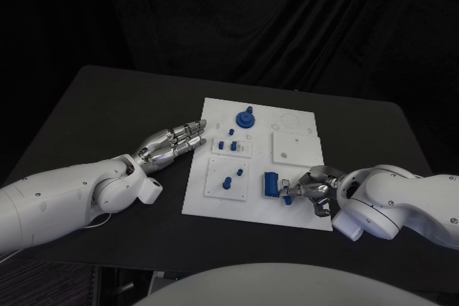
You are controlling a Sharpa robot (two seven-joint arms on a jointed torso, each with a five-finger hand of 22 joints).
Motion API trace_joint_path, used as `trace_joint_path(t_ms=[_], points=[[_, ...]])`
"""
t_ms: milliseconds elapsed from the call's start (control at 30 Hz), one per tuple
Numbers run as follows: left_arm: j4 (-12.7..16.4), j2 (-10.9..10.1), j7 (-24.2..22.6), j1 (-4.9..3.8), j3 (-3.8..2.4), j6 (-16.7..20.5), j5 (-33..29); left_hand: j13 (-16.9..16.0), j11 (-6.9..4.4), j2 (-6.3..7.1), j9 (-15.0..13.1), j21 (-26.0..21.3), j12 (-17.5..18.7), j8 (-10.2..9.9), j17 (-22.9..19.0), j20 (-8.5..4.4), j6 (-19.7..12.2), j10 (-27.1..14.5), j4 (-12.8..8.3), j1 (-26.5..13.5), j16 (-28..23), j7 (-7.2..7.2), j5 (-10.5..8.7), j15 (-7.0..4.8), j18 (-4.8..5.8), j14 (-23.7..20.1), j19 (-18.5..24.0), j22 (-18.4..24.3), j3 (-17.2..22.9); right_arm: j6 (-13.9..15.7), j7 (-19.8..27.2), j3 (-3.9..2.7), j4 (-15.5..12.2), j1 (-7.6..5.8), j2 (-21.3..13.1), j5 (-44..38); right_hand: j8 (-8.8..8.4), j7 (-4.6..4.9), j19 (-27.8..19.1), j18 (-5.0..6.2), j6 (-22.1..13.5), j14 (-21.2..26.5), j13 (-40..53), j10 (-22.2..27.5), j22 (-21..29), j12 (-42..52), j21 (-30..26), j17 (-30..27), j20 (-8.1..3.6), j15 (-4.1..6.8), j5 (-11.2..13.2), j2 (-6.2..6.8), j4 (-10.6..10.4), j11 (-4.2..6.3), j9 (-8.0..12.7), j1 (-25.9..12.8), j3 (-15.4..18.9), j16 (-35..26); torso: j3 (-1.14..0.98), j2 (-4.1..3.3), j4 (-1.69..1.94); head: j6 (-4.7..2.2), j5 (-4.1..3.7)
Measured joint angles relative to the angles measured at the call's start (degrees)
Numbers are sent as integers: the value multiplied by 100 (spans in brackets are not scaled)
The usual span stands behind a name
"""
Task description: Assemble the parts on the task board
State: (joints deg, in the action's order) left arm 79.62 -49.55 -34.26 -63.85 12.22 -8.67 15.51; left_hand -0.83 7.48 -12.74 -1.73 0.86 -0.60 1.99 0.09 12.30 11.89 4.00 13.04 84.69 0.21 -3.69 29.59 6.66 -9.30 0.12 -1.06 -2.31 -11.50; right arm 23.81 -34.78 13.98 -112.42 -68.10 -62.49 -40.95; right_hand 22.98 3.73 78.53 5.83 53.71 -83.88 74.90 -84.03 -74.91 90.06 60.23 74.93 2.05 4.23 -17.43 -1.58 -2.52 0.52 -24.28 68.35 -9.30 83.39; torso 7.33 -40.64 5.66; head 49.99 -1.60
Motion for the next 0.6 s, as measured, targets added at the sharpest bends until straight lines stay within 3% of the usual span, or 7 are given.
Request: trace_joint_path(t_ms=[267, 600], points=[[0, -5, 11, 1, 1, -7, 0, 0, 0, -6, 1, 0, 0, 0, 0, 0, 0, 0, 0, -6, 0, 0, 0, 0, 0, 0, 0, -1, 0, 13, -14, 17, -84, -63, -145, -57, -13, -37, 0, 0, -47, 0, 0, 0, 0, 0, 0, 0, 0, 0, 0, 0, -1, 0, 6, 0, -1, 0, -1, -1, -3, 0, 11], [-4, 2, 16, 4, 0, -11, 0, 0, 0, -6, 1, 0, 0, 0, -1, 0, 0, 0, 0, -6, 0, 0, 0, 0, 0, 0, 0, 0, 0, 35, -40, 16, -106, -175, -205, -144, -14, -16, 0, 0, -42, 0, 0, 0, 1, 0, 0, -1, 0, 0, 0, -1, -1, 0, -5, 0, -1, 27, -2, 0, -4, 0, 2]])
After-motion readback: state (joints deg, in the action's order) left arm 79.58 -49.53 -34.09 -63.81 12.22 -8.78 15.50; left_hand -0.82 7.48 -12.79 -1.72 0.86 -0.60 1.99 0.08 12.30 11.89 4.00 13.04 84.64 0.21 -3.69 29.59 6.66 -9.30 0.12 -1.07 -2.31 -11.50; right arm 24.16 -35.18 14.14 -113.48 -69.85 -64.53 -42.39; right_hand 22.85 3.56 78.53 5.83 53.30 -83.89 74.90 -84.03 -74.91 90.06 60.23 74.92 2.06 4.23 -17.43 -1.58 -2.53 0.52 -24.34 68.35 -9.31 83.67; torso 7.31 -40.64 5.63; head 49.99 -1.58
